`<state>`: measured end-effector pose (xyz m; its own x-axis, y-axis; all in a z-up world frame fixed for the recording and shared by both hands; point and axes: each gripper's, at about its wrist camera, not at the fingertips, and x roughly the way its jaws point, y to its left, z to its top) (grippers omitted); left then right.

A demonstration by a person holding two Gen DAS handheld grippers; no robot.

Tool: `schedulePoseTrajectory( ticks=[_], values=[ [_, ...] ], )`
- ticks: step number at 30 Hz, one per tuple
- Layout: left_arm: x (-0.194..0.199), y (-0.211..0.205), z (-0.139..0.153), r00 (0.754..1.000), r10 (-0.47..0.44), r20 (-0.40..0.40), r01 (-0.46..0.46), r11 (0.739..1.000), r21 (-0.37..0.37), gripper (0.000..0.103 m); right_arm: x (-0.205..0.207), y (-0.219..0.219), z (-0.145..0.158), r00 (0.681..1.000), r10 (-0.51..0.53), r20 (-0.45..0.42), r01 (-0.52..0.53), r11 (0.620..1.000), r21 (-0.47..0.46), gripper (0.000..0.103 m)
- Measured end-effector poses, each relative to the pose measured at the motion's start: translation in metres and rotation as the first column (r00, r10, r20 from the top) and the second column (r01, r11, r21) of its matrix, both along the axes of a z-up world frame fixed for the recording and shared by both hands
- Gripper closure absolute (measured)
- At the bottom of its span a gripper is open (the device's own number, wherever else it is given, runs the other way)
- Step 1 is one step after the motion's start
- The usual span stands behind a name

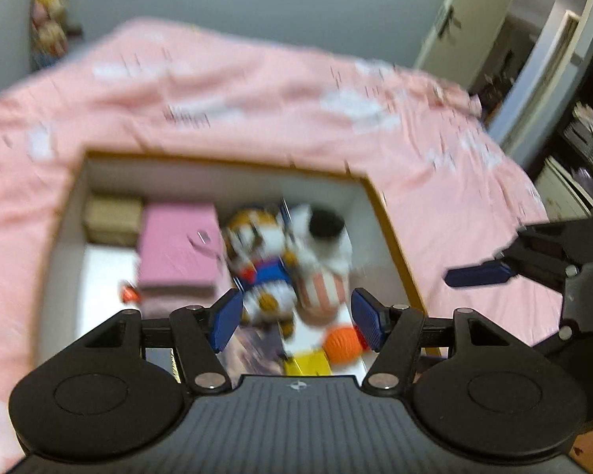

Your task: Organize objects

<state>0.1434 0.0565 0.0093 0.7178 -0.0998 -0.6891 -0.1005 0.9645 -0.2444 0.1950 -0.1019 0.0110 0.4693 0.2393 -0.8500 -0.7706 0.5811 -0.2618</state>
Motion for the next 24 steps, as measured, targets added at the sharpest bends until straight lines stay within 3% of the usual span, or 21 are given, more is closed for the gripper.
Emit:
schedulePoseTrajectory(
  ticks=[5, 8, 11, 14, 20, 24],
  values=[
    [-0.021, -0.01, 0.029, 0.982, 0.047, 0.18, -0.069, 0.99, 0.12, 0.024, -0.01, -0.01, 0.02, 0.991, -0.12, 0.058, 0.109, 0.979, 0.172, 0.025],
    [-0.031, -0.013, 0.04, 0.97, 0.052, 0.239, -0.091, 0.984, 0.154, 0.017, -0.016, -0.018, 0.029, 0.975, -0.214, 0.064, 0.187, 0.937, 0.293, 0.025],
    [-0.041, -0.014, 0.05, 0.955, 0.058, 0.291, -0.112, 0.979, 0.172, 0.014, -0.032, -0.019, 0.037, 0.947, -0.28, 0.155, 0.208, 0.908, 0.364, 0.022],
    [-0.05, -0.013, 0.056, 0.946, 0.066, 0.318, -0.142, 0.965, 0.221, 0.012, -0.046, -0.022, 0.042, 0.913, -0.344, 0.217, 0.221, 0.867, 0.447, 0.015],
    [-0.061, -0.008, 0.056, 0.935, 0.101, 0.339, -0.196, 0.945, 0.261, 0.011, -0.06, -0.019, 0.04, 0.889, -0.43, 0.155, 0.272, 0.77, 0.578, 0.005],
    [-0.067, -0.003, 0.053, 0.944, 0.118, 0.307, -0.206, 0.94, 0.272, 0.011, -0.071, -0.01, 0.033, 0.877, -0.46, 0.138, 0.296, 0.744, 0.599, 0.003]
  ],
)
